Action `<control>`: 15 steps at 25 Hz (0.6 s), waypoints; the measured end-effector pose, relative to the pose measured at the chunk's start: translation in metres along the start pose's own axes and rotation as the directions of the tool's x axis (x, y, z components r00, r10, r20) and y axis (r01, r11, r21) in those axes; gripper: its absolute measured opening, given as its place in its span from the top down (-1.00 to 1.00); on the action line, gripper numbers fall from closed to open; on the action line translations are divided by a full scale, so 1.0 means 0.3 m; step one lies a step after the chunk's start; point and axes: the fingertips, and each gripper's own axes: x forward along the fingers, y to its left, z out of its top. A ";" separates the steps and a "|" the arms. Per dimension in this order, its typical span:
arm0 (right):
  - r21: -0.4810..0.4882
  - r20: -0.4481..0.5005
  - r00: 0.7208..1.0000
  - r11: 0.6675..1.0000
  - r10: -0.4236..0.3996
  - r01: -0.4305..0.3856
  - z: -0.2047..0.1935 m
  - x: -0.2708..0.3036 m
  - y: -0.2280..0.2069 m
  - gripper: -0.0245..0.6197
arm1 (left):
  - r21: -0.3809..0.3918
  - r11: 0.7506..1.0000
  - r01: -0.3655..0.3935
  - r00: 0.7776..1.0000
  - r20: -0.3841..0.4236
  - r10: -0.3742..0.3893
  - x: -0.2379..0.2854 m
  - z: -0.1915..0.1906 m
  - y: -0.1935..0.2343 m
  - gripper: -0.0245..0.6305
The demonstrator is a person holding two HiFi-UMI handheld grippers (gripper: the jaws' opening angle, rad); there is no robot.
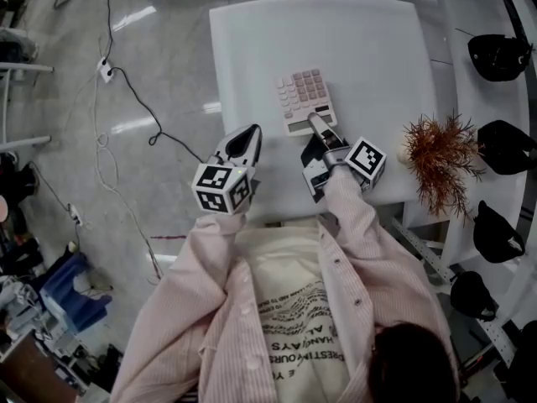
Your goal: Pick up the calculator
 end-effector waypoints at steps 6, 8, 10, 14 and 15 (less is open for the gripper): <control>-0.010 0.008 0.999 0.999 0.032 -0.032 -0.006 -0.051 0.086 0.70 | 0.029 1.000 0.012 0.998 0.055 -0.013 -0.061 0.085 -0.018 0.92; -0.013 0.007 0.999 0.999 0.048 -0.048 -0.006 -0.065 0.113 0.70 | 0.036 0.999 0.013 0.997 0.077 -0.016 -0.079 0.113 -0.025 0.92; -0.010 0.008 0.998 0.998 0.063 -0.063 -0.008 -0.079 0.140 0.70 | 0.045 0.999 0.014 0.995 0.097 -0.018 -0.095 0.137 -0.032 0.92; -0.008 0.009 0.996 0.996 0.088 -0.088 -0.012 -0.106 0.192 0.70 | 0.062 0.998 0.015 0.990 0.136 -0.023 -0.128 0.188 -0.042 0.92; -0.007 0.009 0.995 0.995 0.095 -0.095 -0.012 -0.112 0.204 0.70 | 0.067 0.998 0.015 0.989 0.145 -0.024 -0.136 0.200 -0.045 0.92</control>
